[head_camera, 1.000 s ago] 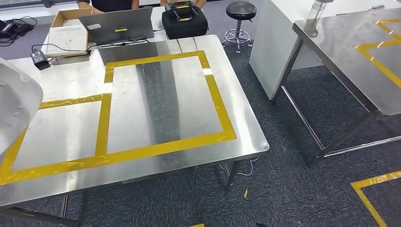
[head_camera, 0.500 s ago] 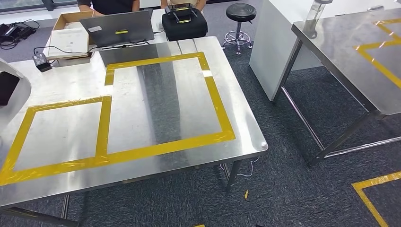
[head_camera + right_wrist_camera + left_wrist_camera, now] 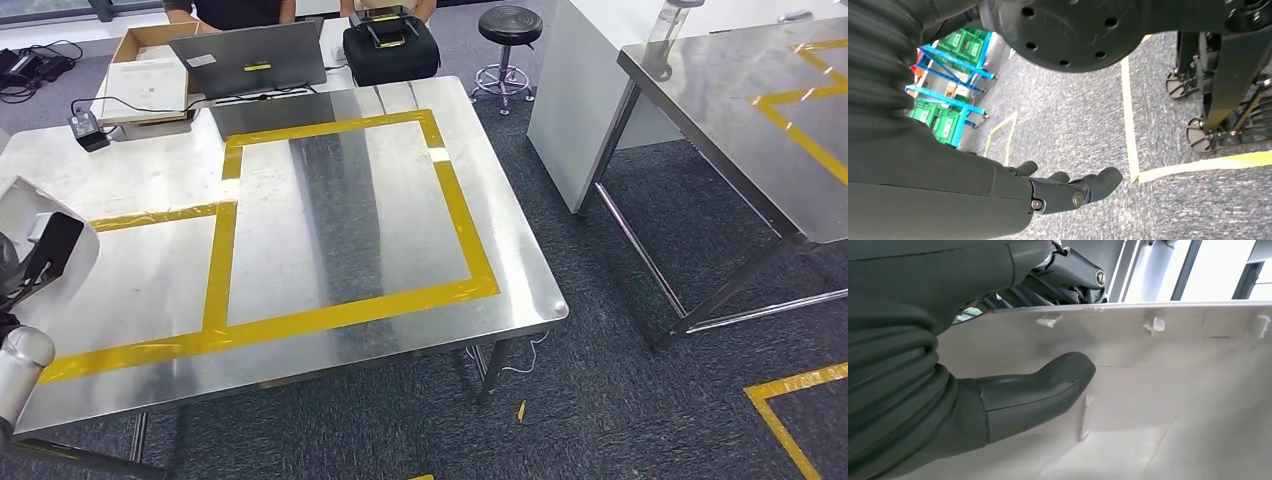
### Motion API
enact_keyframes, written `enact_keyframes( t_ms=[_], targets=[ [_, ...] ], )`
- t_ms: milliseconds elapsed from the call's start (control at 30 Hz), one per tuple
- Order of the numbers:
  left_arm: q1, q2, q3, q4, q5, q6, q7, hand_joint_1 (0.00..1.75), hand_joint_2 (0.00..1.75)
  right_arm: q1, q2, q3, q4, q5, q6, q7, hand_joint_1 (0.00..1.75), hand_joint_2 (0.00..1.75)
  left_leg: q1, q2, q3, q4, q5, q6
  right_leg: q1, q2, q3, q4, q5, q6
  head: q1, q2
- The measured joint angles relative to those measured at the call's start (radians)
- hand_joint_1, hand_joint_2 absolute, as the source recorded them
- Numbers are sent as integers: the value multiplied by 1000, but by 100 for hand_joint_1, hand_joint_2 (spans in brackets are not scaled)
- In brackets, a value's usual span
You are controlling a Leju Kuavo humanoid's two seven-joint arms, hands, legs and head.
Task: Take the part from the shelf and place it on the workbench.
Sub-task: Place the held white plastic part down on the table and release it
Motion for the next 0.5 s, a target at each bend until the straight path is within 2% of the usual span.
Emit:
enact_keyframes(
  t_ms=[300, 433, 500],
  targets=[
    [57, 10, 33, -4, -64, 1, 39, 175, 175, 5, -17, 10, 0, 25, 16, 0, 0, 175, 0, 0, 0, 0, 0, 0, 0, 0, 0, 0, 0, 0, 0, 0],
    [101, 19, 89, -28, -144, 1, 55, 0, 175, 5, -27, 25, 0, 42, 24, 0, 0, 0, 0, 0, 0, 0, 0, 0, 0, 0, 0, 0, 0, 0, 0, 0],
    [122, 20, 135, -42, -191, 2, 49, 0, 175, 4, -32, 31, 0, 47, 25, 0, 0, 0, 0, 0, 0, 0, 0, 0, 0, 0, 0, 0, 0, 0, 0, 0]
  ],
)
